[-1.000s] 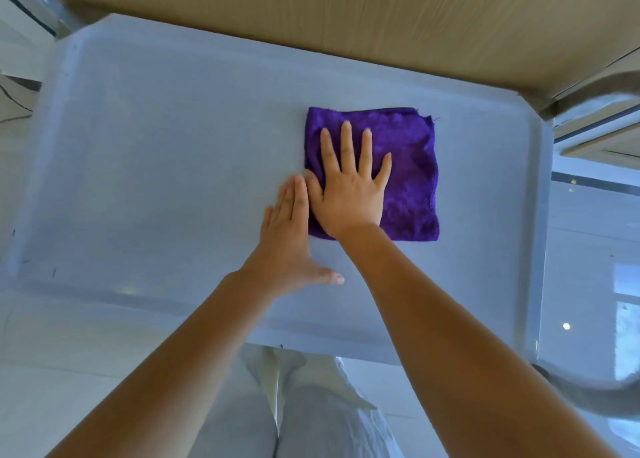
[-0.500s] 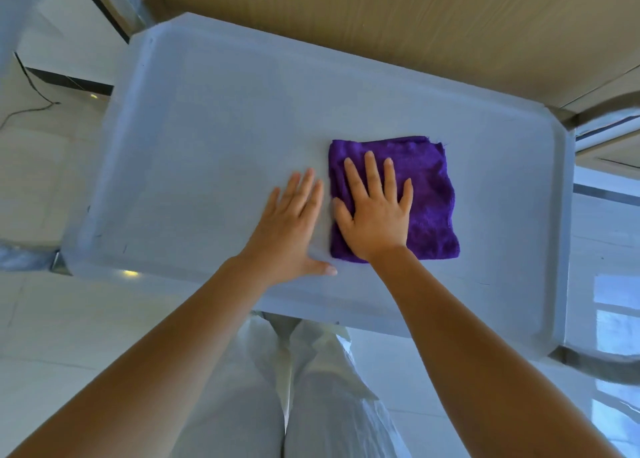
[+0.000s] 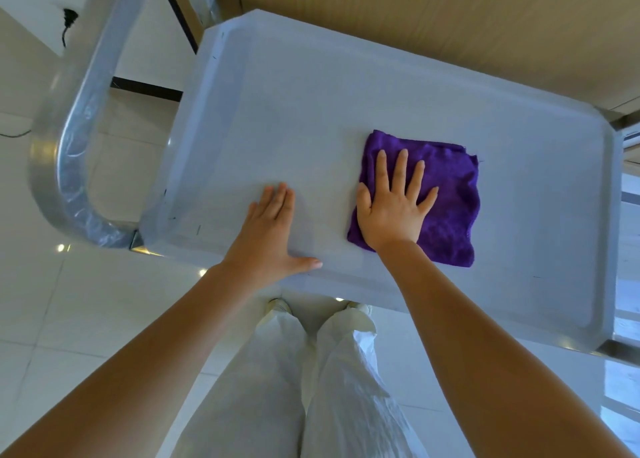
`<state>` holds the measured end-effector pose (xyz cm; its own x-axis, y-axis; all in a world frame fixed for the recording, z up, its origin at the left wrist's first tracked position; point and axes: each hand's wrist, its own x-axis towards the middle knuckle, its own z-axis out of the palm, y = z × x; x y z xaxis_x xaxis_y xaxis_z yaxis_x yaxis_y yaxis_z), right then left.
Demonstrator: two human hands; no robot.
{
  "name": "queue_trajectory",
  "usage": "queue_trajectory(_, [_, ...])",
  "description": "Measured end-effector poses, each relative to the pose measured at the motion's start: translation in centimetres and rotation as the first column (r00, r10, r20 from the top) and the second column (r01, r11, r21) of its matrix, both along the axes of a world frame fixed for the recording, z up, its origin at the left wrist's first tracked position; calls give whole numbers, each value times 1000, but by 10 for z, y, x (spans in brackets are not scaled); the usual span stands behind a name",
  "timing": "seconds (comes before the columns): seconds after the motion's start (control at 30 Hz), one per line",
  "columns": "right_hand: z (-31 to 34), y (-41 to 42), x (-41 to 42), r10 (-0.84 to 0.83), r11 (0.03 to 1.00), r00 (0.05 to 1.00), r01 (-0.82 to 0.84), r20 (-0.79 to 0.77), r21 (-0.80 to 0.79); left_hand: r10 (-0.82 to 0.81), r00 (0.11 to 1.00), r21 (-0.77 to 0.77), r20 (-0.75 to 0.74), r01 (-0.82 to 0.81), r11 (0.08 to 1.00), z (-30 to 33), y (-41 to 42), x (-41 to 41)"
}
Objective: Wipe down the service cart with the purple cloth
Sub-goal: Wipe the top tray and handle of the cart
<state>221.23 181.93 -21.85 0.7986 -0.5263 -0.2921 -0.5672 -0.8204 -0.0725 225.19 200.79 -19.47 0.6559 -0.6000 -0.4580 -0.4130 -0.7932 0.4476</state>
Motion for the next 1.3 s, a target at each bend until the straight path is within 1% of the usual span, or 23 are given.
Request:
queue_trajectory(0.2, [1, 44, 16, 94, 995, 996, -94, 6, 17, -3, 999, -3, 42, 3, 1000, -11, 11, 1])
queue_trajectory(0.3, [1, 70, 27, 176, 984, 984, -176, 3, 27, 8, 997, 7, 79, -8, 1000, -18, 13, 0])
queue_trajectory(0.4, [1, 93, 34, 282, 959, 959, -282, -8, 35, 68, 985, -56, 159, -60, 997, -24, 17, -1])
queue_trajectory(0.5, [0, 100, 29, 390, 920, 921, -389, -18, 47, 110, 980, -98, 167, -95, 991, -25, 23, -2])
queue_trajectory(0.57, [-1, 97, 20, 442, 897, 897, -441, 7, 33, 81, 979, -82, 189, -66, 994, -24, 25, -3])
queue_trajectory(0.7, [-5, 82, 1, 478, 878, 877, -478, 53, -11, -19, 968, 30, 249, 12, 999, -25, 27, -4])
queue_trajectory(0.77, [-8, 72, -12, 462, 887, 883, -460, 76, -42, -33, 963, 52, 267, 20, 998, -28, 27, -3])
queue_trajectory(0.87, [-9, 57, -37, 400, 916, 911, -399, 101, -34, 8, 957, 61, 289, -27, 998, -32, 25, -2])
queue_trajectory(0.93, [-8, 44, -54, 355, 935, 931, -354, 85, -26, 28, 952, 81, 305, -55, 995, -34, 24, -3])
queue_trajectory(1.07, [-6, 14, -89, 249, 968, 968, -248, 16, -22, 22, 940, 94, 341, -57, 994, -37, 25, -3])
queue_trajectory(1.13, [-4, 0, -110, 172, 985, 985, -171, 12, -19, 6, 941, 120, 338, -50, 991, -37, 24, -4])
queue_trajectory(1.2, [-1, -7, -124, 58, 998, 998, -58, 19, -23, 12, 940, 141, 342, -64, 988, -36, 21, -6])
queue_trajectory(1.27, [1, -5, -126, -35, 999, 999, 36, 33, -36, 39, 929, 116, 367, -87, 989, -32, 14, -9])
queue_trajectory(1.3, [1, -3, -124, -52, 998, 998, 53, 33, -37, 41, 925, 78, 377, -76, 994, -29, 7, -13])
